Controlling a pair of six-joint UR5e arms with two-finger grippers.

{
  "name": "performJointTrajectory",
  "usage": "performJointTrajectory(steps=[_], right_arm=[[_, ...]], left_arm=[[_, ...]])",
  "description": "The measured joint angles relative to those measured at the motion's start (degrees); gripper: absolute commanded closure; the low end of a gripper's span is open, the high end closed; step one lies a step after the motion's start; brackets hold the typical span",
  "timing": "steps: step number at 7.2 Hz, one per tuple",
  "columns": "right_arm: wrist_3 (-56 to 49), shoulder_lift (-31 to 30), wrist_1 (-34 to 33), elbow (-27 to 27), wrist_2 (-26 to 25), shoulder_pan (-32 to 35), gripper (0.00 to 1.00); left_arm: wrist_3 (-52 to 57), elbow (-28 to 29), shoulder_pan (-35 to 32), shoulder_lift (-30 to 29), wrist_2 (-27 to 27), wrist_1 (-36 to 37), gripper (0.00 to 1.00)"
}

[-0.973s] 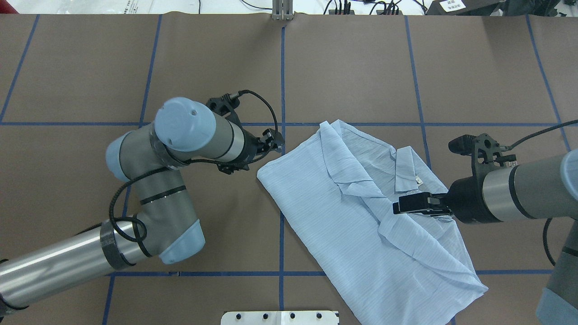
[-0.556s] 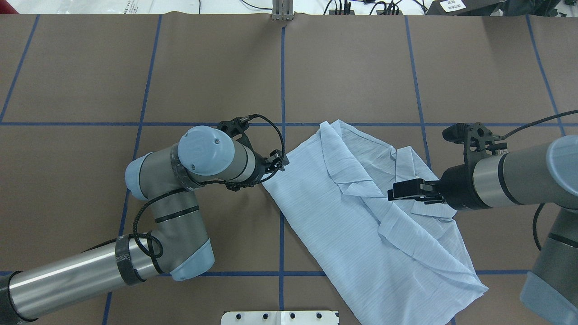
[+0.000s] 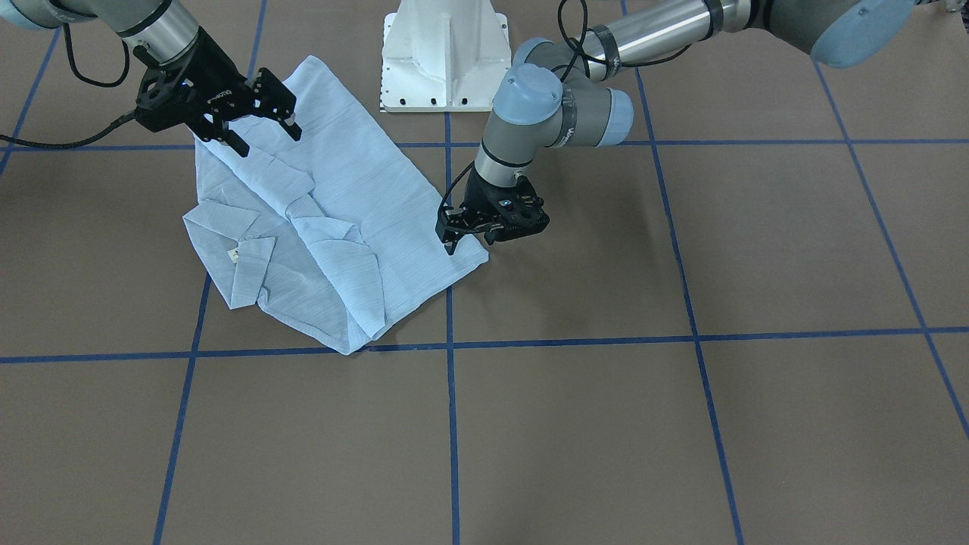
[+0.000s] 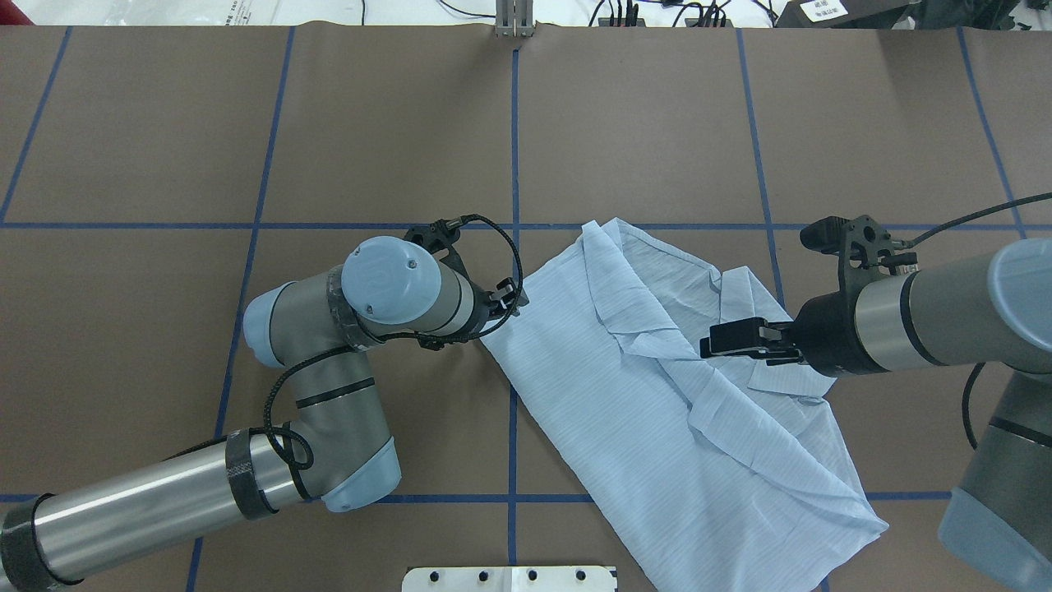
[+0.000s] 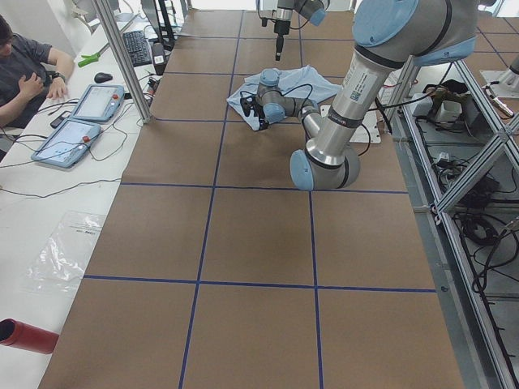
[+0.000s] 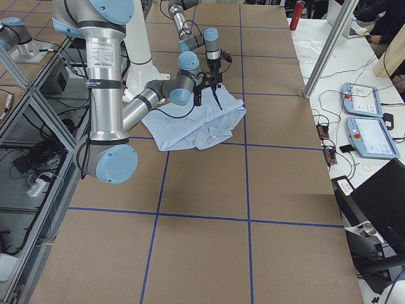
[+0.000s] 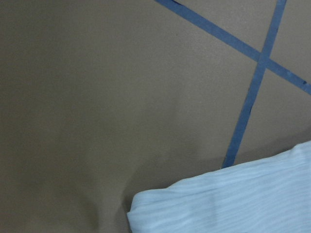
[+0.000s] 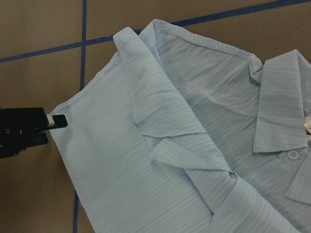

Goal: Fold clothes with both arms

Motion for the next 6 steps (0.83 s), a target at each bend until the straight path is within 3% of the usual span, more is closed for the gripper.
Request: performJointTrajectory(steps=[1,3,6], right_arm=[[0.00,0.06,0.00,0.00,-0.05,0.06,0.00],[0.00,0.13,0.00,-0.03,-0.20,0.13,0.00],[0.00,0.14,0.00,-0.27,-0.31,0.18,0.00]], left_arm=[[0.13,0.59,0.02,-0.20,0.00,0.08,0.41],[0.20,1.07,0.03,-0.37,-0.01,0.13,1.00],[0.35,-0.08,-0.05,-0.42,-0.50,0.16,1.00]])
